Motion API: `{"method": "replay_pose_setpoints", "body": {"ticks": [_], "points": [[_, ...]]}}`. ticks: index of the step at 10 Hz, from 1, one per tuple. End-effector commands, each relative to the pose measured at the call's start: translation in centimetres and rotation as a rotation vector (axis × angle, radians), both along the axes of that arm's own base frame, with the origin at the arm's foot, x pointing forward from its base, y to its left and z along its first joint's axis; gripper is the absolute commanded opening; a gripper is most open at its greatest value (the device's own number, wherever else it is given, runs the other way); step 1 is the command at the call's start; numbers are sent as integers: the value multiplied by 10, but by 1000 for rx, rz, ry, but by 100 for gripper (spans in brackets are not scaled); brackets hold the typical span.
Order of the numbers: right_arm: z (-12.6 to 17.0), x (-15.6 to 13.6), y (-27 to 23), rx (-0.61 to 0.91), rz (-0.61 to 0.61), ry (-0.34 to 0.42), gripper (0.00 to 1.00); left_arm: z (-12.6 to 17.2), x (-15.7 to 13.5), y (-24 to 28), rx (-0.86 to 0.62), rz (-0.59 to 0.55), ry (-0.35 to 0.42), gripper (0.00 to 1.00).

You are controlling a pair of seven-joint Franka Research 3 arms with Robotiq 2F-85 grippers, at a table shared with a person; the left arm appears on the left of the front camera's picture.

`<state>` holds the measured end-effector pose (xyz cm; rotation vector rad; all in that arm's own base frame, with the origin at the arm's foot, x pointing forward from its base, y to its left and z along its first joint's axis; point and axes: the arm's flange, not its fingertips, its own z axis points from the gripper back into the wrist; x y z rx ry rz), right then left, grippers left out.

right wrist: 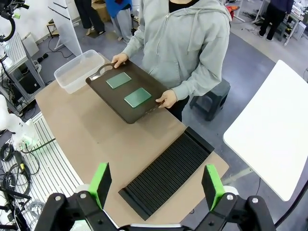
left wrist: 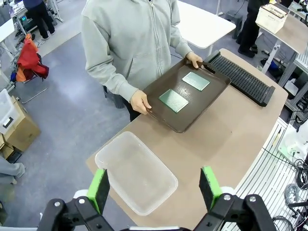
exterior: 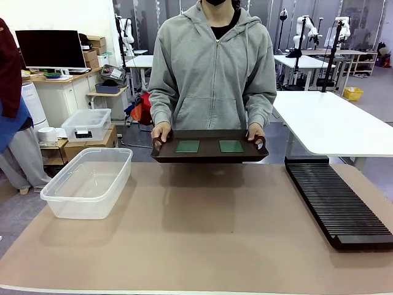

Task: Sort PCBs into racks and boxes based on the side picked up.
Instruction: Pick up the Blank PCB handed by the Human.

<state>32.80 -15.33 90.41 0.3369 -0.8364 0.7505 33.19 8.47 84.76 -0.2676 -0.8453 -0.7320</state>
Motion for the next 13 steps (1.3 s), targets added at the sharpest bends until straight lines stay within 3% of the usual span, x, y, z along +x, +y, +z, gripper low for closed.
{"method": "replay_pose_setpoints", "body": {"ticks": [1, 13], "points": [[0, -3, 3, 6, 15, -2, 100, 1, 0, 0, 4, -5, 6, 100], [0, -3, 3, 6, 15, -2, 100, 1, 0, 0, 4, -5, 6, 100]]}}
